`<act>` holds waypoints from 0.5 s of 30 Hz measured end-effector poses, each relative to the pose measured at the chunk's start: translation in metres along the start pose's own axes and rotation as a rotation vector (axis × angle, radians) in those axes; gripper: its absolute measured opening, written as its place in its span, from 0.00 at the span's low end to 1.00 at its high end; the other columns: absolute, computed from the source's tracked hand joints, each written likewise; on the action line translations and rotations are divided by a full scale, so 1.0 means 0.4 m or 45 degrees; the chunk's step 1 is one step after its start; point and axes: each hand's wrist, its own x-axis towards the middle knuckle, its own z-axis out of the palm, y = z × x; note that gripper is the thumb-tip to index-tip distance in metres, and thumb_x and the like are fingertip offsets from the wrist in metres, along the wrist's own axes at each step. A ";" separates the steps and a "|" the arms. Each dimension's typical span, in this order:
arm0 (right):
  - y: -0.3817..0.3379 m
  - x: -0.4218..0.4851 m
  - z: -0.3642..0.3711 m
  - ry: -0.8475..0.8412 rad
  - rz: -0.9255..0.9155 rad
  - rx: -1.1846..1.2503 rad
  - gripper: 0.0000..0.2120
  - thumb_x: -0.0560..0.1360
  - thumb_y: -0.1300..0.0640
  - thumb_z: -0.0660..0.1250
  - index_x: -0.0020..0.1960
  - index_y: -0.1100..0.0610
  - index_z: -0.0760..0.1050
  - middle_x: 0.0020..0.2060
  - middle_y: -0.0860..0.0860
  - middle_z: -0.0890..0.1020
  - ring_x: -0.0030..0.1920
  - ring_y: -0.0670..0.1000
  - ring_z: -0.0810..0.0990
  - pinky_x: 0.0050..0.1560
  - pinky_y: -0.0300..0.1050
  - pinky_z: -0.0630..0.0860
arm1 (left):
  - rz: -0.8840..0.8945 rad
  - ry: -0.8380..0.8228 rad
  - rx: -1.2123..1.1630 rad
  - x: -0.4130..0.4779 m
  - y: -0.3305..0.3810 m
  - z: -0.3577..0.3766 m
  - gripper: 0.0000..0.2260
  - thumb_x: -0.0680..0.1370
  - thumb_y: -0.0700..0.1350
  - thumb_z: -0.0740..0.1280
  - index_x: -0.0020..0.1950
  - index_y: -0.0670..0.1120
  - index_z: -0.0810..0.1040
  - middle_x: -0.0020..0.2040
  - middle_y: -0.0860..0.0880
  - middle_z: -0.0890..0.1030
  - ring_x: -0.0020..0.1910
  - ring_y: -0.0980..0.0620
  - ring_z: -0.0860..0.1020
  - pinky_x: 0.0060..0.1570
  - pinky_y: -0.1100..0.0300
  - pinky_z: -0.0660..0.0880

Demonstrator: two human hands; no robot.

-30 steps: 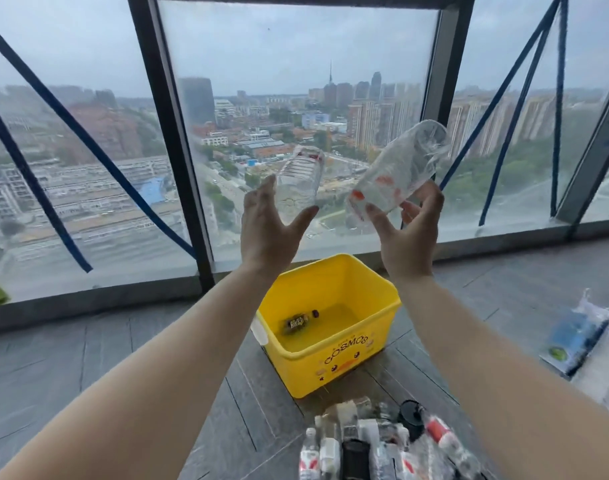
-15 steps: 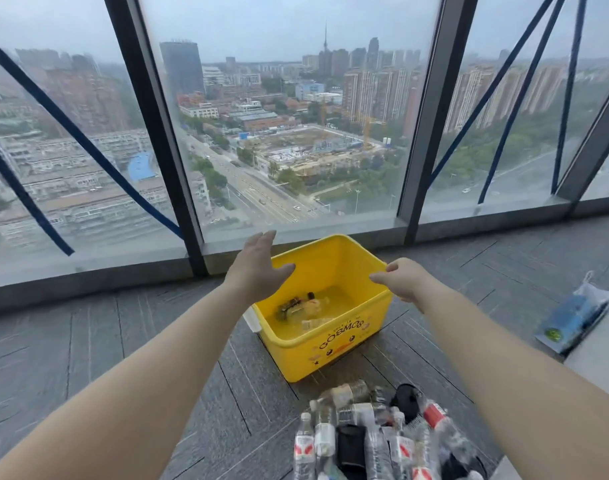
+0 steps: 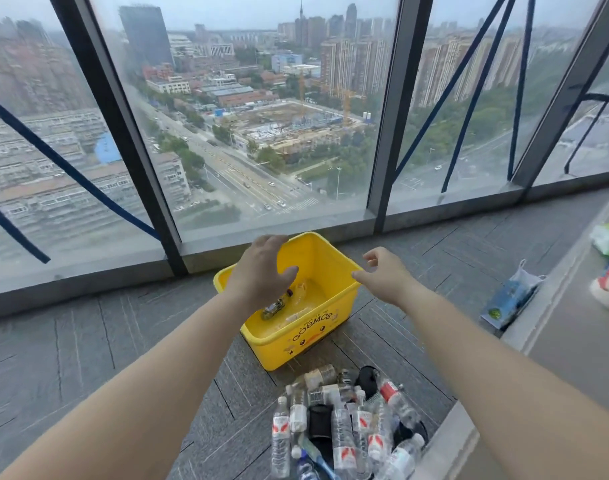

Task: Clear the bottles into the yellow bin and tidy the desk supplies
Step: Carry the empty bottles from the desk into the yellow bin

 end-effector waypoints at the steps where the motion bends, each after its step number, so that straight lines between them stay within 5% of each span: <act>1: -0.003 -0.021 -0.024 0.026 -0.036 -0.038 0.25 0.76 0.52 0.67 0.70 0.59 0.64 0.67 0.57 0.69 0.64 0.56 0.71 0.61 0.51 0.71 | 0.018 0.003 0.007 -0.011 0.029 -0.012 0.26 0.77 0.51 0.66 0.74 0.50 0.62 0.72 0.49 0.65 0.70 0.49 0.66 0.64 0.54 0.66; 9: 0.167 -0.318 -0.104 0.504 -0.137 -0.206 0.23 0.74 0.49 0.65 0.67 0.54 0.68 0.64 0.54 0.73 0.62 0.56 0.73 0.59 0.52 0.73 | 0.245 0.087 0.015 -0.241 0.169 0.075 0.28 0.76 0.50 0.69 0.73 0.49 0.63 0.73 0.47 0.64 0.70 0.47 0.65 0.64 0.54 0.66; 15: 0.325 -0.719 -0.297 0.604 -0.016 -0.231 0.23 0.73 0.49 0.67 0.67 0.53 0.70 0.65 0.54 0.72 0.64 0.56 0.71 0.56 0.44 0.67 | 0.340 -0.085 -0.150 -0.486 0.424 0.175 0.30 0.72 0.48 0.72 0.72 0.48 0.66 0.70 0.45 0.67 0.67 0.47 0.67 0.59 0.59 0.66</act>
